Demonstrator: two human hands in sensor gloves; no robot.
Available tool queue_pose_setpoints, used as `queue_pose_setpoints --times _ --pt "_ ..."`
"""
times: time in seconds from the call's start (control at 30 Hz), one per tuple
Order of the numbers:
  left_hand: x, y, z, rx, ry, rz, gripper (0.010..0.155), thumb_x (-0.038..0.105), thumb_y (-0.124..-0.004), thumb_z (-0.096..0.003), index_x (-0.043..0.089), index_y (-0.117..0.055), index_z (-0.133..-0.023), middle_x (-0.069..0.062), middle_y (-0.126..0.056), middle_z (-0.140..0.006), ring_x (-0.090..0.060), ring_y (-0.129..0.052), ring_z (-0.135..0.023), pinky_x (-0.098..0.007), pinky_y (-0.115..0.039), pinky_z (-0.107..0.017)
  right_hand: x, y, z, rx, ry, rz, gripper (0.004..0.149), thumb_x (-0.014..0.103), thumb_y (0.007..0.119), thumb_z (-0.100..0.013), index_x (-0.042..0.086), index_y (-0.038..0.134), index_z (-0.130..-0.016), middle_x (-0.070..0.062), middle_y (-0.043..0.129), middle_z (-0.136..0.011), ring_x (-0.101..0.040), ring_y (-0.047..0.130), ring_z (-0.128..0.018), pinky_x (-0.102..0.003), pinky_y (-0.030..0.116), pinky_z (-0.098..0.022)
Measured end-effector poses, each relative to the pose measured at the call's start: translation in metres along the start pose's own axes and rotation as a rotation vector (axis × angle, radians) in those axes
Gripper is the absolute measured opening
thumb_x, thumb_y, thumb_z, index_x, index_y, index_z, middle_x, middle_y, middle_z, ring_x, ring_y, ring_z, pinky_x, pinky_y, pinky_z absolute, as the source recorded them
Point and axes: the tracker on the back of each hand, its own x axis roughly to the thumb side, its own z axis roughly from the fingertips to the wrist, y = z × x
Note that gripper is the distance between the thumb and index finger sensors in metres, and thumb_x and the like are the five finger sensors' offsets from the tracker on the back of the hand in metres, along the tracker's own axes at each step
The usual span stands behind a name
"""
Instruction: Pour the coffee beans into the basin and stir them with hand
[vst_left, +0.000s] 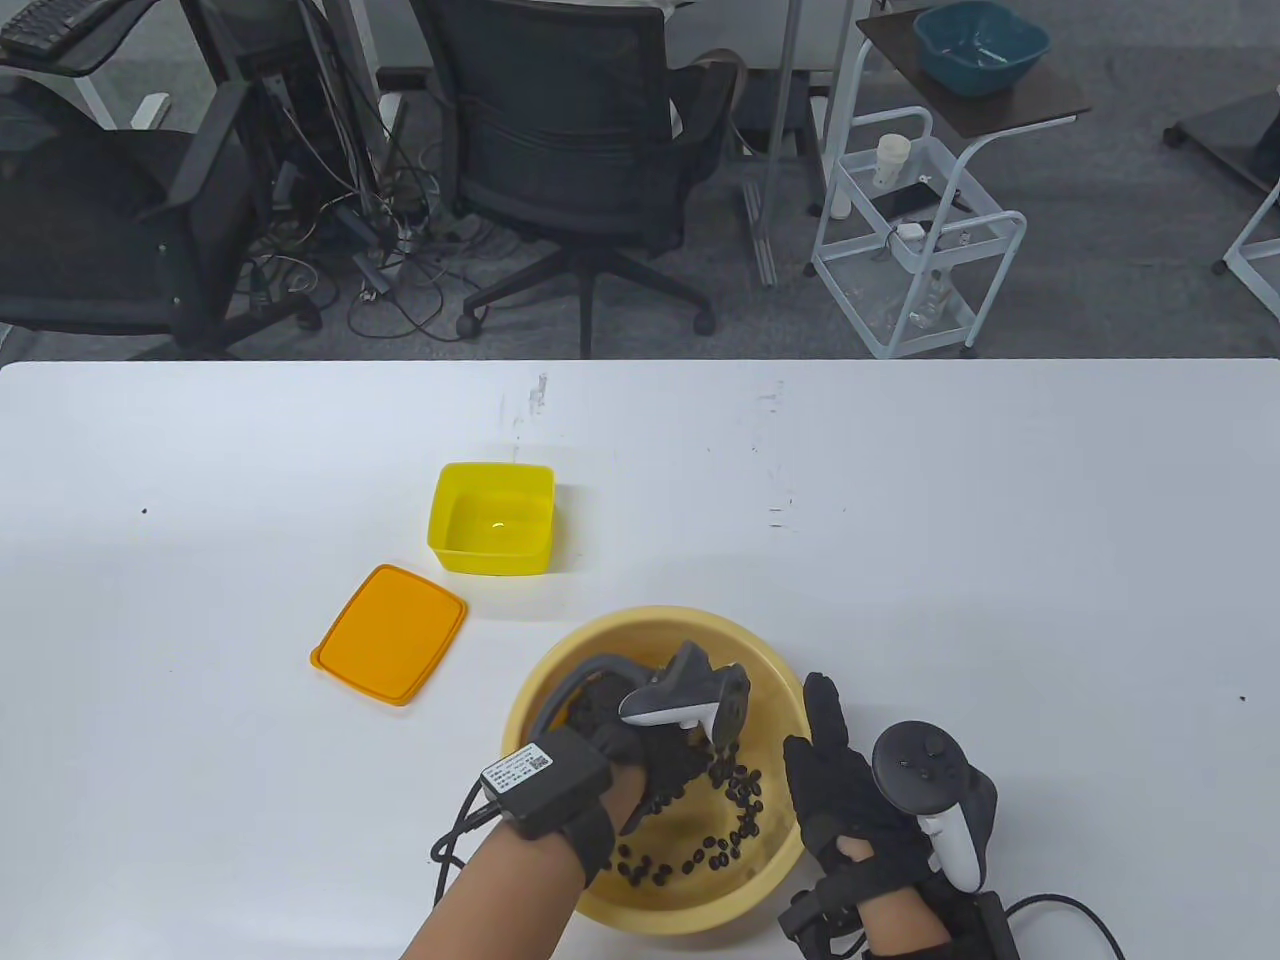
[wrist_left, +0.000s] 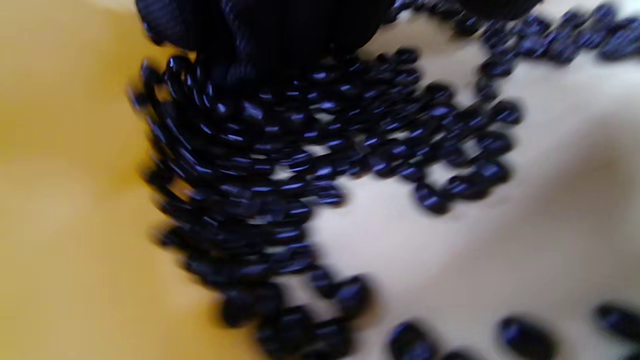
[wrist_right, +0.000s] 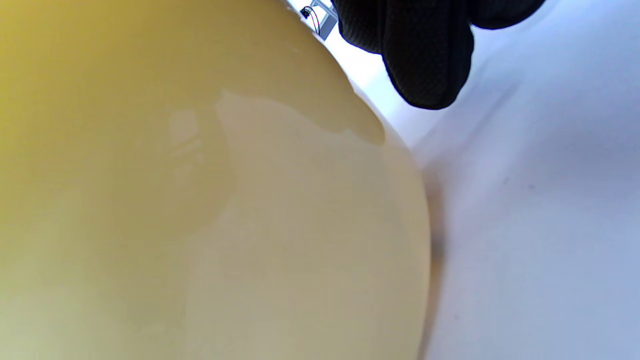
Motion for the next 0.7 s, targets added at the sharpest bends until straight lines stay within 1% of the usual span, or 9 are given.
queue_pose_setpoints --times 0.07,0.1,0.2,0.33,0.43,0.5,0.57,0.63,0.7 --pt "-0.001 -0.002 -0.001 -0.104 0.036 -0.021 0.078 0.058 -0.055 -0.0519 -0.002 -0.054 -0.102 -0.028 -0.072 -0.096 -0.040 -0.093 -0.080 -0.051 -0.067 -0.068 0.000 0.000 0.000 0.000 0.000 -0.001 0.064 0.042 0.049 -0.054 0.025 0.014 -0.104 -0.027 0.051 -0.096 -0.050 0.078 -0.072 -0.064 0.049 -0.062" --pt "-0.001 -0.003 -0.001 -0.135 0.043 -0.018 0.079 0.058 -0.054 -0.0519 -0.005 -0.057 -0.099 -0.029 -0.077 -0.093 -0.040 -0.096 -0.076 -0.051 -0.069 -0.067 0.000 0.000 0.000 0.000 0.001 0.000 0.064 0.042 0.049 -0.054 0.025 0.014 -0.104 -0.027 0.051 -0.096 -0.050 0.078 -0.072 -0.064 0.049 -0.062" --pt "0.000 -0.007 -0.002 -0.245 0.037 0.002 0.078 0.058 -0.054 -0.0517 -0.008 -0.072 -0.089 -0.026 -0.092 -0.080 -0.038 -0.106 -0.062 -0.050 -0.073 -0.063 0.000 0.000 0.000 -0.001 0.001 0.000 0.064 0.042 0.049 -0.054 0.025 0.014 -0.104 -0.027 0.051 -0.096 -0.050 0.078 -0.072 -0.064 0.049 -0.062" --pt "0.004 -0.015 -0.004 -0.354 -0.083 0.104 0.074 0.057 -0.057 -0.0508 -0.006 -0.086 -0.077 -0.023 -0.105 -0.065 -0.036 -0.112 -0.045 -0.047 -0.079 -0.057 0.000 0.000 0.000 -0.001 0.001 0.002 0.064 0.042 0.049 -0.054 0.025 0.014 -0.104 -0.027 0.051 -0.096 -0.050 0.078 -0.073 -0.064 0.049 -0.062" --pt "0.009 -0.019 0.000 -0.399 -0.218 0.217 0.072 0.057 -0.058 -0.0503 -0.003 -0.089 -0.075 -0.019 -0.107 -0.063 -0.035 -0.113 -0.044 -0.046 -0.079 -0.058 0.000 0.000 0.000 -0.001 0.001 0.001 0.064 0.042 0.049 -0.054 0.025 0.014 -0.104 -0.027 0.051 -0.096 -0.050 0.078 -0.072 -0.064 0.049 -0.062" --pt "0.011 -0.021 0.002 -0.400 -0.309 0.327 0.071 0.058 -0.058 -0.0505 0.000 -0.088 -0.078 -0.017 -0.106 -0.067 -0.033 -0.112 -0.049 -0.046 -0.078 -0.060 0.000 0.000 0.000 -0.001 0.001 0.003 0.064 0.042 0.049 -0.054 0.025 0.014 -0.104 -0.027 0.051 -0.096 -0.050 0.078 -0.072 -0.064 0.049 -0.062" --pt "0.013 -0.022 0.002 -0.384 -0.400 0.448 0.069 0.057 -0.057 -0.0513 0.003 -0.083 -0.084 -0.015 -0.103 -0.070 -0.031 -0.111 -0.054 -0.046 -0.076 -0.062 0.000 0.000 0.000 -0.001 0.000 0.004 0.064 0.042 0.049 -0.054 0.025 0.014 -0.104 -0.027 0.051 -0.096 -0.050 0.078 -0.072 -0.064 0.049 -0.061" --pt "0.015 -0.021 0.002 -0.379 -0.456 0.532 0.068 0.057 -0.056 -0.0520 0.004 -0.075 -0.090 -0.013 -0.097 -0.077 -0.029 -0.108 -0.062 -0.043 -0.074 -0.065 0.000 0.000 0.000 -0.002 0.001 0.003 0.064 0.042 0.049 -0.054 0.025 0.014 -0.104 -0.027 0.051 -0.096 -0.050 0.078 -0.072 -0.064 0.049 -0.061" --pt "0.015 -0.017 0.001 -0.328 -0.514 0.616 0.070 0.058 -0.055 -0.0530 0.003 -0.066 -0.095 -0.012 -0.091 -0.082 -0.028 -0.105 -0.068 -0.042 -0.072 -0.067 0.000 0.000 0.000 -0.003 0.001 0.004 0.064 0.042 0.049 -0.054 0.024 0.014 -0.104 -0.027 0.051 -0.096 -0.050 0.078 -0.072 -0.064 0.049 -0.061"
